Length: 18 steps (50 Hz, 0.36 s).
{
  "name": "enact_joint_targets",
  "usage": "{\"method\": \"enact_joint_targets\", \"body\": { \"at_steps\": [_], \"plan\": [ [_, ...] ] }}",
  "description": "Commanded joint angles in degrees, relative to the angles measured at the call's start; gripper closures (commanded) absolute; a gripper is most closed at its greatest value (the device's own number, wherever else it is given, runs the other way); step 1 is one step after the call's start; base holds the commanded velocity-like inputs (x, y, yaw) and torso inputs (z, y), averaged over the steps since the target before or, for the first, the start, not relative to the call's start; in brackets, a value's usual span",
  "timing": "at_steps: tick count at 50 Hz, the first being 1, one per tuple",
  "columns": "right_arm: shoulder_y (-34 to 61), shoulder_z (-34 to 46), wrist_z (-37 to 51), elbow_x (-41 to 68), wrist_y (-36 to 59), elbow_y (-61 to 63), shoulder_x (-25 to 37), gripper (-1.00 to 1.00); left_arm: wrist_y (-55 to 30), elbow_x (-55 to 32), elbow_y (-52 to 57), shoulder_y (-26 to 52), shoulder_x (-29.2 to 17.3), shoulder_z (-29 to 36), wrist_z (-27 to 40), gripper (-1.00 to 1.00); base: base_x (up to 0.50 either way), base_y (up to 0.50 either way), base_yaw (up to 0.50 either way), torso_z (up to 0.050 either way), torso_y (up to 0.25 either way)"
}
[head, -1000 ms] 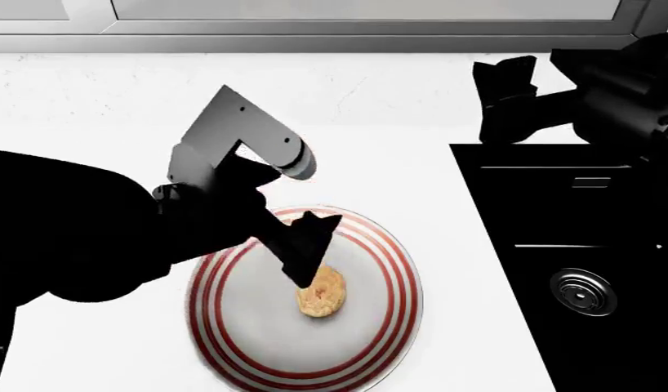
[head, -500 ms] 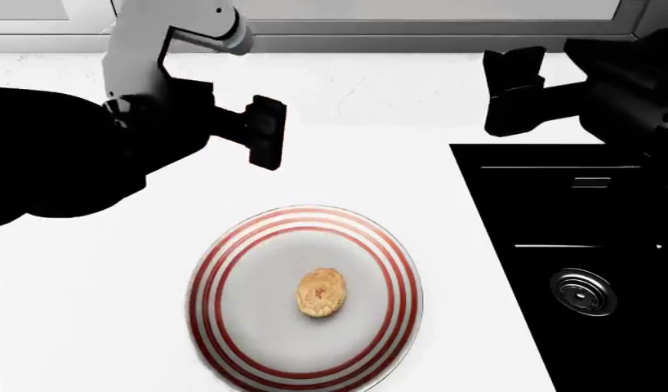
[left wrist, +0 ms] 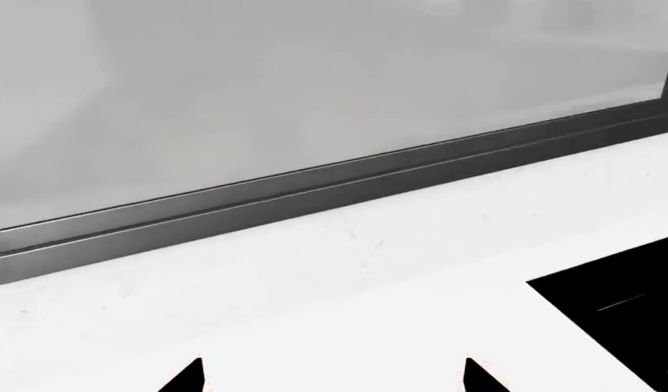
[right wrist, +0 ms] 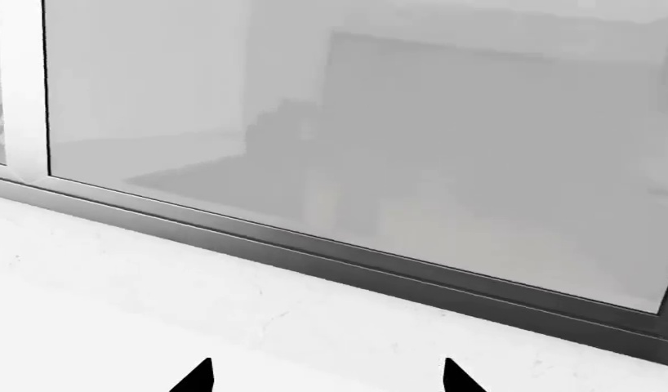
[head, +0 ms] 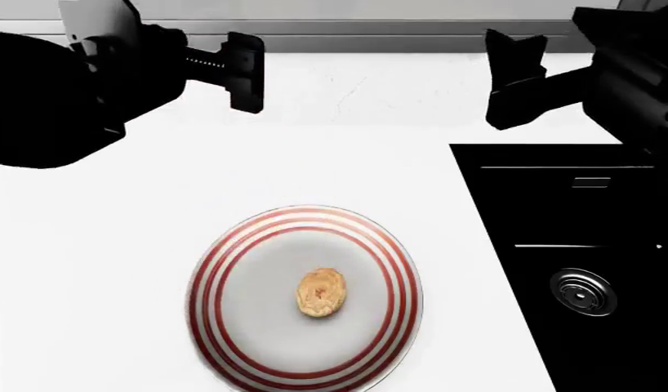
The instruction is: Place the pastries on the plates.
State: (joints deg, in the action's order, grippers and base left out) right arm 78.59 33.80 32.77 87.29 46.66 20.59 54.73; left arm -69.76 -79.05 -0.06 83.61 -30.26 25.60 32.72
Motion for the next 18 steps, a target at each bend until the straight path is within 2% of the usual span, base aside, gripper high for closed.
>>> {"method": "enact_joint_targets", "body": {
  "at_steps": [1, 7, 18],
  "plan": [
    [-1.45, -0.23, -2.01, -7.61, -3.57, 2.44, 0.31, -1.0, 0.8, 1.43, -1.58, 2.33, -0.24, 0.25, -0.89, -1.0, 0.0, 0.0, 0.0, 0.0, 0.0],
    [-1.89, -0.52, -1.41, -7.92, -4.21, 2.57, 0.29, -1.0, 0.93, 0.76, -0.98, 3.07, -0.81, -0.61, -0.32, -1.0, 0.0, 0.0, 0.0, 0.0, 0.0],
    [-4.49, -1.36, 0.48, -15.58, -9.54, 4.59, 0.29, -1.0, 3.24, 2.65, -0.83, 4.69, -1.88, -1.31, -1.65, -1.0, 0.0, 0.0, 0.0, 0.0, 0.0]
  ]
}}
